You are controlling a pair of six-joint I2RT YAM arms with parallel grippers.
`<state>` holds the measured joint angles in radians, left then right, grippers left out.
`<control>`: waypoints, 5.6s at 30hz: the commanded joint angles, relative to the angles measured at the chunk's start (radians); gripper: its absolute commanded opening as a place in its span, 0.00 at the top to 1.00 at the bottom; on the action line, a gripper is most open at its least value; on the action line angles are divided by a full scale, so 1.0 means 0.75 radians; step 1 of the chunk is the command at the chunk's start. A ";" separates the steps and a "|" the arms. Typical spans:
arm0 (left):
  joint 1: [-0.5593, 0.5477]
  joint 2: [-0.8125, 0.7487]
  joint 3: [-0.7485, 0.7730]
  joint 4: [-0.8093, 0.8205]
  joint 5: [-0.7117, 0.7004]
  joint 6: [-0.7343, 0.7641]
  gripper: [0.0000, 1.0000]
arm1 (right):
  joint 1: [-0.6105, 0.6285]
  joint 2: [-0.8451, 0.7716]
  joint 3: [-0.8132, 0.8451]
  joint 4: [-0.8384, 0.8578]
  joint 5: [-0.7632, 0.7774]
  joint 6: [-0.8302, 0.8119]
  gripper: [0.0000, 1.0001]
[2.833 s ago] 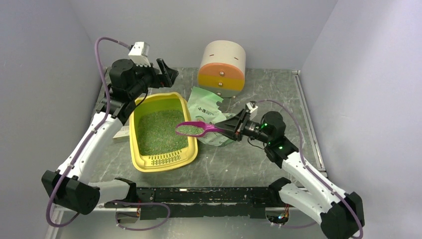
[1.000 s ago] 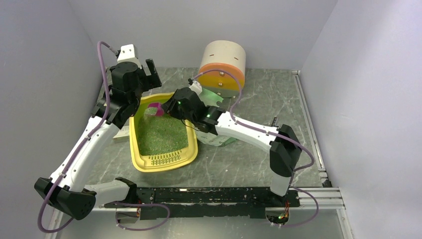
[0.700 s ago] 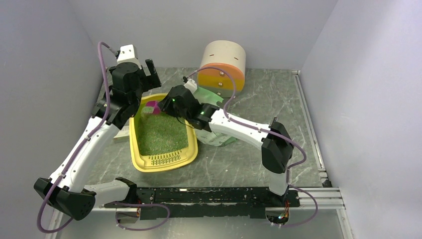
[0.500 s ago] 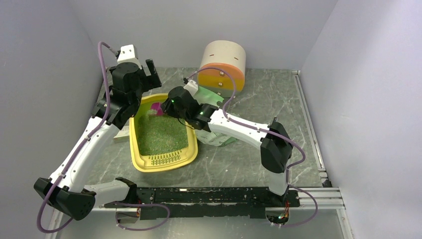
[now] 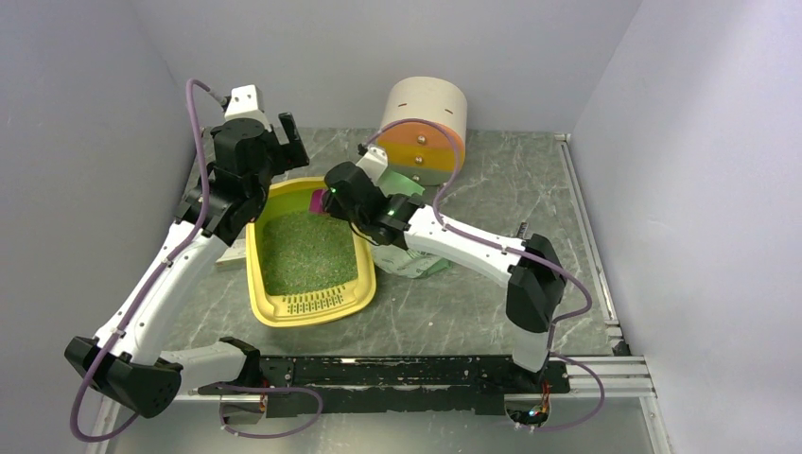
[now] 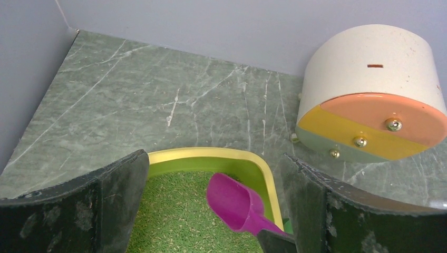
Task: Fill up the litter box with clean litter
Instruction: 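Pour the cat litter into the litter box, then scoop the cat litter from the cat litter bag.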
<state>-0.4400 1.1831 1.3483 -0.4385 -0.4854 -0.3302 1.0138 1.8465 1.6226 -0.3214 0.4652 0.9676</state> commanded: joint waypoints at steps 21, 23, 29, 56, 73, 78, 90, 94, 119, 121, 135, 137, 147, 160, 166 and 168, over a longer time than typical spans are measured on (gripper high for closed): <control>0.010 0.073 0.102 0.076 0.275 0.013 0.02 | -0.064 -0.929 -0.419 -0.325 -0.586 -0.155 1.00; 0.010 0.069 0.095 0.115 0.379 0.031 0.02 | -0.067 -1.033 -0.430 -0.402 -0.605 -0.157 1.00; 0.010 0.082 0.055 0.202 0.629 0.041 0.02 | -0.067 -1.277 -0.330 -0.715 -0.470 -0.123 1.00; 0.010 0.187 -0.063 0.154 1.301 0.276 0.02 | -0.068 -1.072 0.006 -1.249 0.162 -0.087 1.00; 0.010 0.319 -0.009 0.010 1.524 0.409 0.13 | -0.775 -0.972 -0.207 -0.927 -0.791 -0.587 1.00; 0.010 0.340 -0.012 -0.026 1.538 0.424 0.17 | -0.888 -0.954 -0.257 -0.856 -1.043 -0.651 1.00; 0.000 0.423 0.028 -0.106 1.573 0.513 0.33 | -0.915 -0.806 -0.331 -0.813 -1.137 -0.685 1.00; -0.033 0.452 0.048 -0.085 1.586 0.502 0.44 | -0.916 -0.779 -0.388 -0.757 -1.151 -0.668 1.00; -0.094 0.407 0.002 0.050 1.423 0.370 0.95 | -0.740 -0.654 -0.368 -0.856 -0.762 -0.617 1.00; -0.094 0.405 0.000 0.062 1.436 0.354 0.95 | -0.734 -0.649 -0.422 -0.781 -0.822 -0.598 1.00; -0.095 0.390 -0.023 0.072 1.424 0.352 0.92 | -0.736 -0.542 -0.566 -0.414 -1.046 -0.493 1.00; -0.095 0.398 -0.019 0.065 1.424 0.354 0.92 | -0.735 -0.545 -0.608 -0.355 -1.085 -0.465 1.00; -0.094 0.407 -0.024 0.063 1.408 0.332 0.95 | -0.782 -0.621 -0.855 -0.055 -1.237 -0.297 1.00; -0.095 0.420 -0.022 0.077 1.414 0.311 0.95 | -0.923 -0.821 -1.231 0.659 -1.503 0.165 1.00; -0.094 0.429 -0.014 0.089 1.420 0.296 0.95 | -0.994 -0.885 -1.377 0.901 -1.591 0.334 1.00; -0.094 0.431 -0.009 0.091 1.422 0.292 0.95 | -1.016 -0.908 -1.410 0.938 -1.605 0.356 1.00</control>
<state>-0.5087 1.5200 1.3273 -0.4004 0.5762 -0.0982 0.2722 1.2224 0.5919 0.1703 -0.6067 1.0885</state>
